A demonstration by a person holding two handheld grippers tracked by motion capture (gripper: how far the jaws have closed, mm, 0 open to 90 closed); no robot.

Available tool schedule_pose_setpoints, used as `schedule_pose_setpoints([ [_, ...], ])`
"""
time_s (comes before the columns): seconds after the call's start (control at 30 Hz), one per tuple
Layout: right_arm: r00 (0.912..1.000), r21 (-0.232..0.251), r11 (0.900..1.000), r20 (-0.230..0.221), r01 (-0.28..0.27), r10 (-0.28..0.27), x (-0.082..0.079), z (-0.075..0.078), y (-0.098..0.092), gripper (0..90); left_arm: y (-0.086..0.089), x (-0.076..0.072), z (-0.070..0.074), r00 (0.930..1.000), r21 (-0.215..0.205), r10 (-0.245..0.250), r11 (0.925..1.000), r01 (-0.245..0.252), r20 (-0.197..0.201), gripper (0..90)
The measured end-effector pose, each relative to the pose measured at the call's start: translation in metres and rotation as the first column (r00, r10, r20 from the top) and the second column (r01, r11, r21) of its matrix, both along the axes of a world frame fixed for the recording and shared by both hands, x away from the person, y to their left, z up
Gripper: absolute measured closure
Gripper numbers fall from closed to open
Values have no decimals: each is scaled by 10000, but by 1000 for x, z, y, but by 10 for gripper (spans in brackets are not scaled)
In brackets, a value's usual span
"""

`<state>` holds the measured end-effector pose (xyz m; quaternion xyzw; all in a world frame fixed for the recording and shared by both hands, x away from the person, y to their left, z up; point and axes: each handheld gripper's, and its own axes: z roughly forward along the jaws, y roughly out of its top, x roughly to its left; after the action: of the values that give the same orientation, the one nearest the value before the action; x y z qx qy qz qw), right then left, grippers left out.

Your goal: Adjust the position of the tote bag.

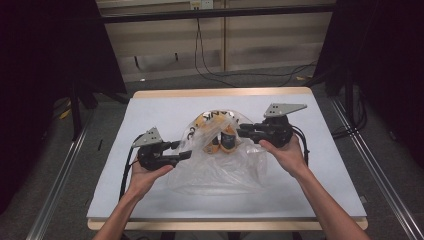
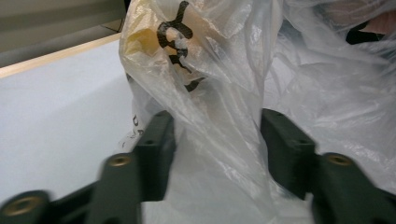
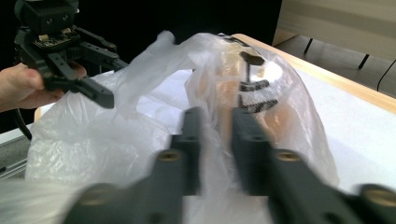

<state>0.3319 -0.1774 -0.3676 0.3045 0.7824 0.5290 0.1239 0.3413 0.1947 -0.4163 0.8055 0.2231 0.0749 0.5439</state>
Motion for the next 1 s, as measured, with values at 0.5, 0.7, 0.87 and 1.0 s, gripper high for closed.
schedule_pose_setpoints([
  [0.5, 9989, 705, 9969, 281, 350, -370, 44, 11, -8, 900, 9, 36, 22, 9988, -724, 484, 9962, -475, 115, 900],
  [0.7, 9973, 629, 9954, 123, 720, -729, 65, 7, -13, 900, 9, 59, 26, 9953, -380, 963, 9947, -960, 75, 900],
  [0.87, 9946, 192, 9945, -139, 1029, -1026, 81, -14, -17, 900, 15, 71, 12, 9908, 108, 1337, 9910, -1335, -215, 900],
  [1.0, 9943, -133, 9948, -332, 1013, -1017, 85, -24, -16, 900, 22, 75, -2, 9849, 471, 1666, 9853, -1644, -479, 900],
])
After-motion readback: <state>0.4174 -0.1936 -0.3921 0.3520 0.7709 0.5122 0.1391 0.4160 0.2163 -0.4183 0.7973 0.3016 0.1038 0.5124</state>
